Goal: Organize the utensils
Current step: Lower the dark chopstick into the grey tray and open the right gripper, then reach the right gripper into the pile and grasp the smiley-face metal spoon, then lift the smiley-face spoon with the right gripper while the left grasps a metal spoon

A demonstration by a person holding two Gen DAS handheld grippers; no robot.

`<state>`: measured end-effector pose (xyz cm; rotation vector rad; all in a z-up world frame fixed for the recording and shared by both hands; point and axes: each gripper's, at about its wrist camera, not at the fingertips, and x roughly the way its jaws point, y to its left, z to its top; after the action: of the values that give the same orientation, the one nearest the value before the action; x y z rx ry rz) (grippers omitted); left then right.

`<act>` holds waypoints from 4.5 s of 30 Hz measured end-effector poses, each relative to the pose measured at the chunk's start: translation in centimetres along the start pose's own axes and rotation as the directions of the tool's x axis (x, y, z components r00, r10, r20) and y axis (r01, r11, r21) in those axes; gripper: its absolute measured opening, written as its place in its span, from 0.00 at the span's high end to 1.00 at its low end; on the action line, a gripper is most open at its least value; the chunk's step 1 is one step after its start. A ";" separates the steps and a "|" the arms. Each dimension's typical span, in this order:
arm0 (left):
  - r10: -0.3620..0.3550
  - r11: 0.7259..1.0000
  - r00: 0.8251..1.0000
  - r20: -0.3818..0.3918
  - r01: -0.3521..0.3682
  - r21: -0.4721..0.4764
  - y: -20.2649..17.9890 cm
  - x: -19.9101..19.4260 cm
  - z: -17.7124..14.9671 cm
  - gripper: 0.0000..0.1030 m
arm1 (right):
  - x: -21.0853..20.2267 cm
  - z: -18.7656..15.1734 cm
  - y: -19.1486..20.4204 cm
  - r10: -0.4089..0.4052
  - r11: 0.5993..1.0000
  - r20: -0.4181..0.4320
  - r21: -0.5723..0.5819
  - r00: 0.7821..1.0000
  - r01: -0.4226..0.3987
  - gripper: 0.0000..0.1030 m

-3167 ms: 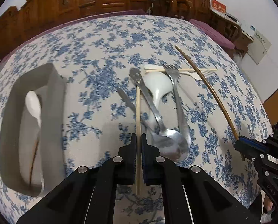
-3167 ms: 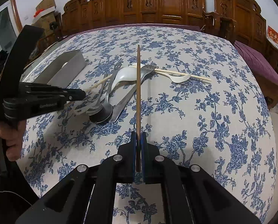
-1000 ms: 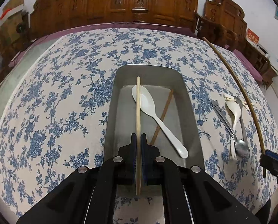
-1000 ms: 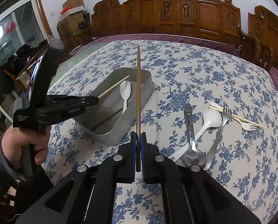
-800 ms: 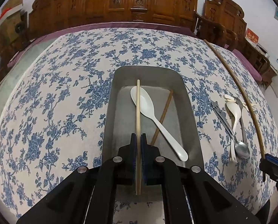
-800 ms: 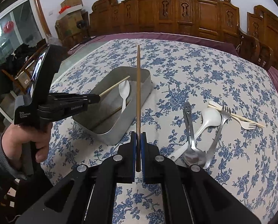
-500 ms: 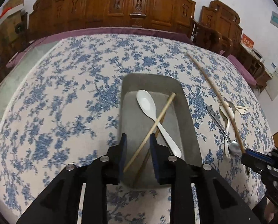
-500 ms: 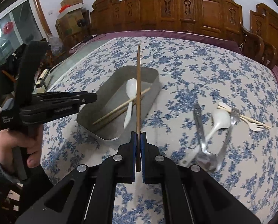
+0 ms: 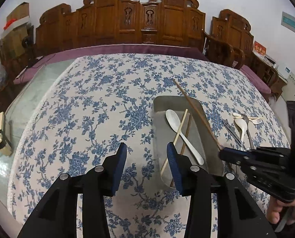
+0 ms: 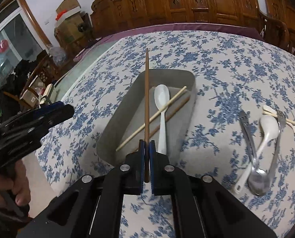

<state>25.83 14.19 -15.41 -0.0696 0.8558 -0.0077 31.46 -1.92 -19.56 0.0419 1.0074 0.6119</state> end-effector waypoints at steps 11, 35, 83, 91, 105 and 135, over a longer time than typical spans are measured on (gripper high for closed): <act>-0.015 1.000 1.000 0.013 0.015 -0.002 0.6 -0.7 -0.2 0.61 | 2.9 0.2 0.6 -0.027 0.999 -0.038 0.027 0.999 0.028 0.93; -0.063 0.996 0.997 0.036 0.061 0.060 -4.1 -1.4 -0.4 0.41 | -5.8 -3.3 -5.6 -0.067 0.995 0.074 -0.073 0.995 0.072 0.86; -0.175 0.970 0.983 -0.058 0.182 0.158 -16.2 2.8 -4.0 0.35 | 0.8 -2.6 -16.3 -0.202 0.978 -0.118 -0.067 0.972 0.195 0.78; -0.178 0.969 0.982 -0.062 0.186 0.163 -16.2 2.8 -4.1 0.35 | 0.8 -2.7 -15.9 -0.223 0.974 -0.165 -0.084 0.961 0.211 0.78; -0.179 0.969 0.981 -0.071 0.189 0.159 -16.2 3.1 -4.3 0.35 | 0.9 -2.9 -15.9 -0.256 0.966 -0.207 -0.092 0.944 0.241 0.88; -0.169 0.972 0.972 -0.164 0.192 0.137 -21.2 8.8 -3.0 0.39 | -9.3 -7.7 -17.7 -0.220 0.974 0.000 -0.059 0.975 0.220 0.93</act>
<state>29.76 -7.49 -22.65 -0.0032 0.9960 -0.2528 29.91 -23.16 -22.00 -0.1228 0.9845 0.4384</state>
